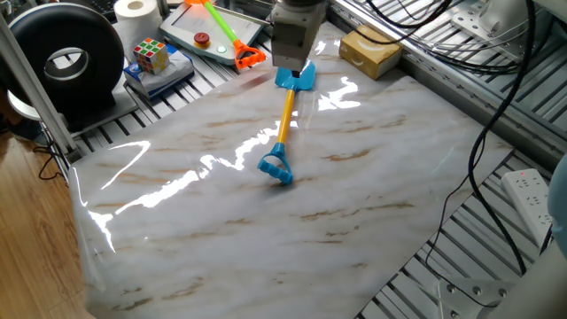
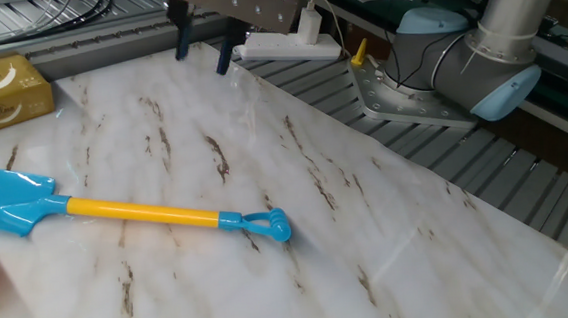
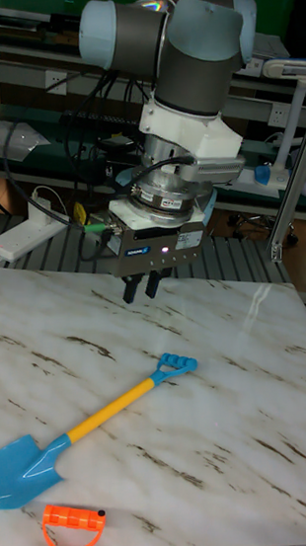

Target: Use a shovel to scoop up an object

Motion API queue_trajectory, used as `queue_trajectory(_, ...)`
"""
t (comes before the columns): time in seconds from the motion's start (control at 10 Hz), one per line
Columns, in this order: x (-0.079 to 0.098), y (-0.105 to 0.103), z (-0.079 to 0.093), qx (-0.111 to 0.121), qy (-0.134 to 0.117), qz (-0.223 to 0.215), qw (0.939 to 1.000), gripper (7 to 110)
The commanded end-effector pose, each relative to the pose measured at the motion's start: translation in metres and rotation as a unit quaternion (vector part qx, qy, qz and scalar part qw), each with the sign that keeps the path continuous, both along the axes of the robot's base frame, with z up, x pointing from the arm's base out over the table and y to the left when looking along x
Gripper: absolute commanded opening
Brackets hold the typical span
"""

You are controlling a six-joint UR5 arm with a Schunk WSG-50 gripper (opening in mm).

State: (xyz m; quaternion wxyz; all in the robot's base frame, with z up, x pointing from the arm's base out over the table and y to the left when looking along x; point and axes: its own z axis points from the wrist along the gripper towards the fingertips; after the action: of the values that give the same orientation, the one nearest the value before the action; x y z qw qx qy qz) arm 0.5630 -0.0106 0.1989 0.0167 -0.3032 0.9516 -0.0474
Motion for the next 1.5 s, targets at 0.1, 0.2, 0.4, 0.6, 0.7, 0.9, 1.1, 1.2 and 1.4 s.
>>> queue_trajectory(0.1, 0.015, -0.008, 0.002, -0.032, -0.022, 0.066, 0.9971, 7)
queue_trajectory(0.2, 0.036, -0.008, 0.002, -0.042, -0.064, 0.06, 0.9952, 7)
queue_trajectory(0.4, 0.033, 0.005, 0.0, -0.021, -0.058, 0.087, 0.9943, 7)
queue_trajectory(0.6, 0.028, 0.016, -0.003, -0.011, -0.048, 0.131, 0.9901, 7)
queue_trajectory(0.7, 0.022, 0.009, -0.007, -0.033, -0.035, 0.138, 0.9892, 7)
queue_trajectory(0.9, 0.011, 0.017, -0.016, -0.038, -0.025, 0.114, 0.9924, 7)
queue_trajectory(1.1, -0.003, 0.024, -0.016, -0.025, -0.003, 0.053, 0.9983, 7)
queue_trajectory(1.2, -0.031, 0.033, -0.015, 0.004, 0.05, -0.01, 0.9987, 7)
queue_trajectory(1.4, -0.066, 0.025, 0.009, -0.001, 0.115, -0.101, 0.9882, 7)
